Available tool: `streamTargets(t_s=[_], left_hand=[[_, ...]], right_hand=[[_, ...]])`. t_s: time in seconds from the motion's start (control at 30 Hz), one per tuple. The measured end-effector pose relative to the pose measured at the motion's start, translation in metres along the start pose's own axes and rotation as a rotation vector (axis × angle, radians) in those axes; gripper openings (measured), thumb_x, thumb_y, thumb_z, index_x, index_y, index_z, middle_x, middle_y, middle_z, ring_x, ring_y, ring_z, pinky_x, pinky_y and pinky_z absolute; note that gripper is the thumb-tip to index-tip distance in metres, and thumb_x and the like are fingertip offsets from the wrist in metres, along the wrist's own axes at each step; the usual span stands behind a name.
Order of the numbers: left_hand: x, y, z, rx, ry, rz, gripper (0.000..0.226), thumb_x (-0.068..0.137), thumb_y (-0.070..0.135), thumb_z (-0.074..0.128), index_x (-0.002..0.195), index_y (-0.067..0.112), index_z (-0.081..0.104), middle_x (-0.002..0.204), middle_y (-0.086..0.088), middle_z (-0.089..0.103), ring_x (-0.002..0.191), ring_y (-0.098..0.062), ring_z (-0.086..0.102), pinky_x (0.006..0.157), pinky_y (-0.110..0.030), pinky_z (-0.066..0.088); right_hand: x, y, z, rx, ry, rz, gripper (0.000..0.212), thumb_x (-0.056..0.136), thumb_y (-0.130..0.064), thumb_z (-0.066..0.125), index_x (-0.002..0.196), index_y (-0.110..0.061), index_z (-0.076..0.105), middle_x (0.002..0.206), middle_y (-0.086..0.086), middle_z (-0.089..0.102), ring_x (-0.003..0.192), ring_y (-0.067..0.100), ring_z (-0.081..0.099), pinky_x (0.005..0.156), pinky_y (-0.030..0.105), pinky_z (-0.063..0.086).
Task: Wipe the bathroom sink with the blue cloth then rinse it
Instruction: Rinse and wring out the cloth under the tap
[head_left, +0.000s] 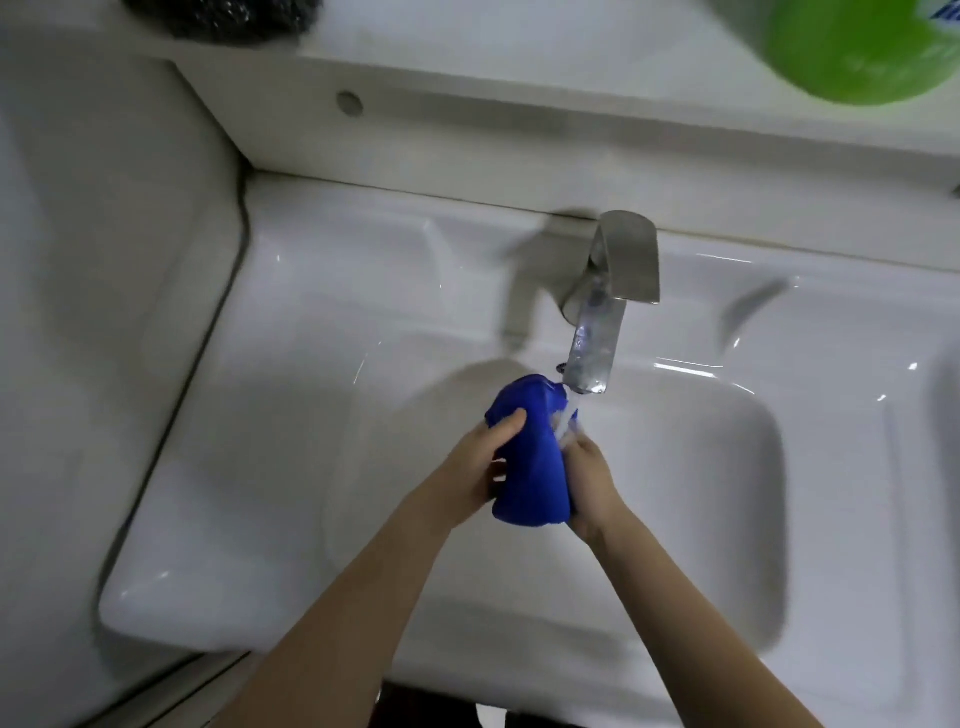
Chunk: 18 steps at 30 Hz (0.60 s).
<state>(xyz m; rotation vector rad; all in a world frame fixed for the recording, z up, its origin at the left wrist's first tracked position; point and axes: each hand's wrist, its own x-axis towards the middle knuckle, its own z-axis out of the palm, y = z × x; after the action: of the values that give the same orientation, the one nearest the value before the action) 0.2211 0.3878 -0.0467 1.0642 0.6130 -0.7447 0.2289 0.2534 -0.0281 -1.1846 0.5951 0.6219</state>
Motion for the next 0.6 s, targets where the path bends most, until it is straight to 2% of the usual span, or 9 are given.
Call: streamTargets(t_s=[0.07, 0.13, 0.2, 0.27, 0.37, 0.4, 0.47, 0.53, 0.6], left_hand=[[0.003, -0.002, 0.002, 0.005, -0.009, 0.095, 0.036, 0.097, 0.042, 0.053, 0.125, 0.023, 0.060, 0.116, -0.004, 0.071, 0.101, -0.022, 0.068, 0.081, -0.032, 0.055], [0.004, -0.002, -0.001, 0.051, 0.025, 0.161, 0.026, 0.098, 0.034, 0.054, 0.119, 0.021, 0.063, 0.111, -0.005, 0.073, 0.100, -0.024, 0.070, 0.081, -0.036, 0.056], [0.004, 0.000, -0.011, 0.096, 0.120, 0.196, 0.021, 0.092, 0.030, 0.065, 0.109, 0.017, 0.064, 0.108, -0.008, 0.073, 0.099, -0.026, 0.070, 0.080, -0.038, 0.056], [0.003, 0.002, -0.023, 0.054, 0.161, 0.189, 0.035, 0.084, 0.030, 0.073, 0.110, 0.010, 0.061, 0.113, -0.012, 0.070, 0.101, -0.026, 0.069, 0.082, -0.038, 0.056], [-0.005, 0.006, -0.026, -0.088, -0.061, 0.059, 0.041, 0.092, 0.030, 0.064, 0.127, 0.011, 0.060, 0.126, -0.011, 0.066, 0.116, -0.026, 0.064, 0.102, -0.041, 0.049], [-0.008, 0.006, -0.023, -0.129, -0.117, 0.016, 0.040, 0.095, 0.032, 0.060, 0.130, 0.013, 0.059, 0.128, -0.009, 0.066, 0.119, -0.025, 0.062, 0.104, -0.040, 0.047], [-0.007, 0.003, -0.021, -0.190, -0.156, -0.001, 0.041, 0.098, 0.036, 0.055, 0.133, 0.017, 0.056, 0.130, -0.006, 0.065, 0.121, -0.024, 0.061, 0.105, -0.040, 0.046], [-0.003, -0.004, -0.021, -0.119, -0.098, 0.040, 0.041, 0.099, 0.042, 0.051, 0.133, 0.021, 0.055, 0.128, -0.003, 0.066, 0.119, -0.021, 0.063, 0.102, -0.039, 0.049], [0.000, -0.007, -0.022, -0.013, 0.022, 0.079, 0.039, 0.098, 0.045, 0.051, 0.128, 0.023, 0.057, 0.123, -0.001, 0.069, 0.113, -0.020, 0.066, 0.096, -0.038, 0.053]], right_hand=[[0.007, 0.004, -0.001, -0.239, 0.103, -0.146, 0.021, 0.101, -0.016, 0.042, 0.096, -0.004, 0.058, 0.086, 0.014, 0.064, 0.079, 0.027, 0.060, 0.073, 0.037, 0.051], [0.011, 0.002, -0.005, -0.454, 0.233, -0.263, 0.024, 0.102, -0.017, 0.037, 0.086, -0.011, 0.053, 0.080, 0.005, 0.061, 0.072, 0.017, 0.054, 0.070, 0.032, 0.046], [0.009, -0.006, -0.007, -0.540, 0.301, -0.328, 0.027, 0.103, -0.018, 0.036, 0.079, -0.017, 0.047, 0.072, -0.001, 0.055, 0.065, 0.013, 0.048, 0.066, 0.028, 0.041], [0.010, -0.008, -0.011, -0.492, 0.299, -0.325, 0.026, 0.103, -0.022, 0.037, 0.079, -0.018, 0.048, 0.072, 0.000, 0.054, 0.065, 0.014, 0.048, 0.066, 0.030, 0.040], [0.009, -0.001, -0.011, -0.452, 0.262, -0.322, 0.027, 0.103, -0.028, 0.039, 0.092, -0.007, 0.053, 0.083, 0.014, 0.060, 0.075, 0.016, 0.054, 0.071, 0.036, 0.045], [0.008, 0.001, -0.011, -0.497, 0.263, -0.350, 0.026, 0.103, -0.028, 0.039, 0.094, -0.008, 0.053, 0.083, 0.009, 0.062, 0.074, 0.013, 0.054, 0.073, 0.034, 0.046], [0.006, -0.002, -0.014, -0.684, 0.277, -0.422, 0.020, 0.103, -0.027, 0.037, 0.091, -0.017, 0.049, 0.074, -0.005, 0.059, 0.064, 0.007, 0.053, 0.064, 0.029, 0.042], [0.007, -0.006, -0.017, -0.920, 0.297, -0.460, 0.015, 0.103, -0.027, 0.035, 0.091, -0.023, 0.043, 0.068, -0.009, 0.055, 0.060, 0.009, 0.050, 0.056, 0.028, 0.036], [0.007, -0.003, -0.017, -0.943, 0.282, -0.450, 0.018, 0.103, -0.024, 0.034, 0.087, -0.024, 0.042, 0.068, -0.008, 0.053, 0.060, 0.009, 0.050, 0.054, 0.022, 0.036]])
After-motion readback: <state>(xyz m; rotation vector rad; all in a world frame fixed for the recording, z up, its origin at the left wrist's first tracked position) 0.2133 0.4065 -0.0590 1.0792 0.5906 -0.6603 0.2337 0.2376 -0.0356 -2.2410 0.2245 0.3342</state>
